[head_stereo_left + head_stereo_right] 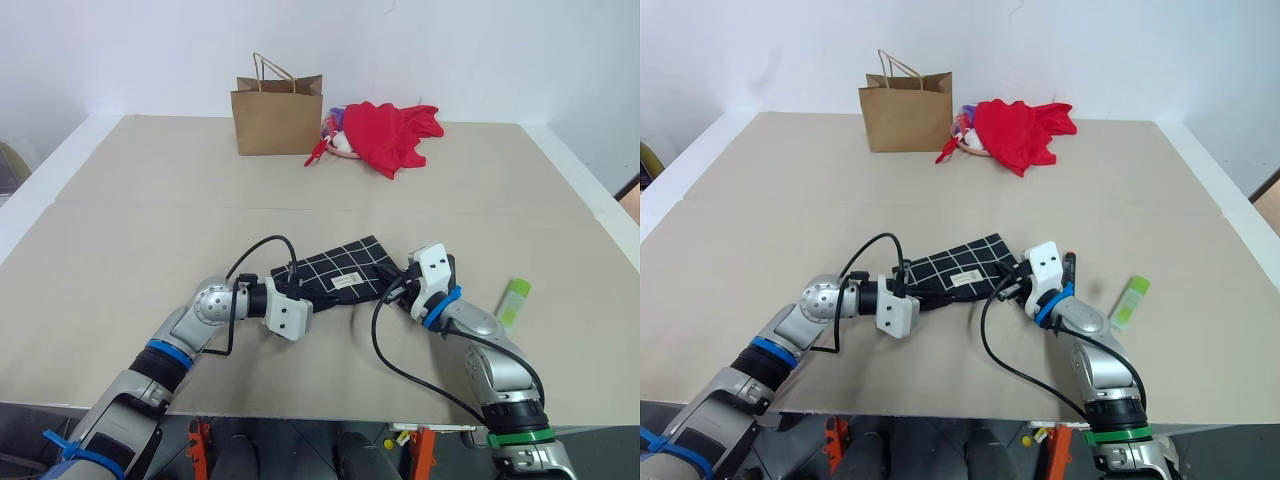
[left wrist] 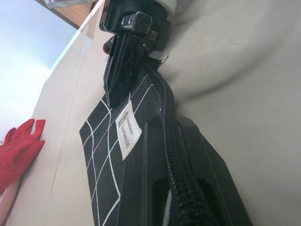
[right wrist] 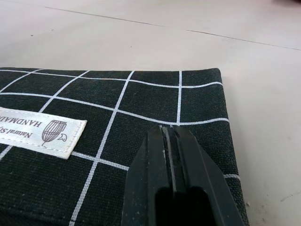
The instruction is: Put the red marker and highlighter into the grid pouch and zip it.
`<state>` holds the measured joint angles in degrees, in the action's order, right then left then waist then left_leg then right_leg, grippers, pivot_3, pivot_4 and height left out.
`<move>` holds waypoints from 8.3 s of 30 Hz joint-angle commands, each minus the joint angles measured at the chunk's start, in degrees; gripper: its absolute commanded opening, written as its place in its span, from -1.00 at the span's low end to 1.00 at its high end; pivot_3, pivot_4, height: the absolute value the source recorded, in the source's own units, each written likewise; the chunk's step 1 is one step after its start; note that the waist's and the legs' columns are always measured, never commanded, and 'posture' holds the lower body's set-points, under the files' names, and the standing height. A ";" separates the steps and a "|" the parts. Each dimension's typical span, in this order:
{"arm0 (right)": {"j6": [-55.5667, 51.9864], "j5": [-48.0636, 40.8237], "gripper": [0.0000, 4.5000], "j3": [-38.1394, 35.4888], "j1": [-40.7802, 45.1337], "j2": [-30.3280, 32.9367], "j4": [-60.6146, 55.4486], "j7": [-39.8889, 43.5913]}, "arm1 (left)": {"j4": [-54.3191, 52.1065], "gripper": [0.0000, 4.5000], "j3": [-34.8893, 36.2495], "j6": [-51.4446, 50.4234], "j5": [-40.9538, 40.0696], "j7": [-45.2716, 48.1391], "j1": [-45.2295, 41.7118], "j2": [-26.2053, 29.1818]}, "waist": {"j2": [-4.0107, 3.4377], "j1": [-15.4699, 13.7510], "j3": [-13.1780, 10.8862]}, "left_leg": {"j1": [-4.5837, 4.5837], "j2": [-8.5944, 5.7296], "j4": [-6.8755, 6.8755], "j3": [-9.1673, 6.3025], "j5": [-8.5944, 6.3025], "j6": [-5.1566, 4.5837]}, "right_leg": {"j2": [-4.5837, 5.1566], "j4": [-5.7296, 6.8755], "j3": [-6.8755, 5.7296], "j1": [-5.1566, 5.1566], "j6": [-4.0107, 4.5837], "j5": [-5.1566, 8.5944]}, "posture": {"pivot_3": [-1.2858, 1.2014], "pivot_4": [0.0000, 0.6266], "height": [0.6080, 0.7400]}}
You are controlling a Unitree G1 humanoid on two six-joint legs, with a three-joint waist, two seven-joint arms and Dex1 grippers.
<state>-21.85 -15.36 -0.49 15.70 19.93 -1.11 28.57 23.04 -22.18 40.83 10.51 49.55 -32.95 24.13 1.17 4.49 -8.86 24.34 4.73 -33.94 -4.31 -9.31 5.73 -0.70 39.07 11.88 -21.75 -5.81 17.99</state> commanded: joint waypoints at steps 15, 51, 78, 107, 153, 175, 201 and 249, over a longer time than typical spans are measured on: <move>7.11 -8.97 -0.62 -11.22 -10.17 6.24 -18.29 9.26 | -1.16 -1.00 4.90 -10.83 -21.64 15.50 -3.36 1.45 | -0.15 -0.37 -0.11 | 0.32 -0.02 0.03 -0.05 0.01 -0.01 | 0.00 0.00 -0.07 -0.17 -0.07 0.12 | 0.03 -0.52 1.00; 32.39 0.89 0.97 -10.45 -18.04 14.96 -17.68 18.33 | -11.53 -1.00 13.24 -41.22 -34.16 26.06 -3.85 1.05 | -0.25 -0.12 -0.35 | 0.31 -0.03 0.01 -0.27 0.01 -0.01 | 0.02 -0.02 -0.33 -0.05 0.09 0.25 | 0.03 -0.52 1.00; 32.77 0.88 0.97 -10.12 -18.00 15.24 -17.42 17.94 | -11.71 -1.00 13.43 -41.46 -34.01 26.12 -3.78 0.94 | -0.26 -0.21 -0.35 | 0.30 -0.03 -0.02 -0.56 0.02 -0.01 | 0.03 -0.03 -0.68 0.13 0.13 0.26 | 0.03 -0.52 1.00; 25.42 -6.57 0.97 -13.40 -18.73 14.61 -14.12 17.40 | -13.95 -1.00 13.23 -41.71 -33.39 24.53 -2.29 0.67 | -0.41 -0.22 -0.45 | 0.15 -0.03 -0.04 -0.66 0.03 -0.02 | 0.05 -0.03 -0.78 0.37 0.18 0.30 | 0.03 -0.52 1.00; 10.57 -8.38 -0.97 -3.31 -8.69 16.96 -28.97 17.54 | -12.09 -1.00 13.03 -34.83 -30.28 20.71 -1.95 -2.63 | -0.44 -0.22 -0.50 | 0.14 -0.03 -0.04 -0.68 0.03 -0.02 | 0.05 -0.03 -0.80 0.37 0.18 0.31 | 0.03 -0.52 1.00; 1.51 -7.52 -0.97 5.08 0.29 10.56 -28.76 12.22 | -9.98 -1.00 13.10 -29.94 -28.10 18.40 -2.77 -4.94 | -0.46 -0.22 -0.52 | 0.18 -0.03 -0.02 -0.74 0.03 -0.02 | 0.05 -0.03 -0.85 0.35 0.20 0.32 | 0.03 -0.52 1.00; -1.75 -2.40 -0.97 11.83 6.34 5.36 -23.46 10.70 | -10.15 -1.00 11.93 -28.90 -27.23 16.11 -3.43 -8.12 | -0.49 -0.19 -0.54 | 0.25 -0.03 -0.01 -0.99 0.03 -0.01 | 0.04 -0.03 -1.07 0.35 0.25 0.34 | 0.03 -0.52 1.00; -7.21 -0.91 0.98 -14.97 -24.25 -3.08 -25.30 -20.27 | -7.41 -1.00 13.25 -26.92 -26.45 16.63 -4.40 -4.88 | -0.57 -0.19 -0.63 | 0.31 -0.07 0.09 -1.19 0.05 0.00 | 0.05 -0.04 -1.24 0.34 0.34 0.44 | 0.03 -0.52 1.00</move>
<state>-29.62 -16.70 -14.49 -8.61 16.96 -26.45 8.80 17.28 -10.17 12.90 -15.65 66.56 -36.07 19.05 0.60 4.30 -9.50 24.64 4.66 -33.85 -5.50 -9.26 5.73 -0.65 39.03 10.64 -21.41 -5.47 18.43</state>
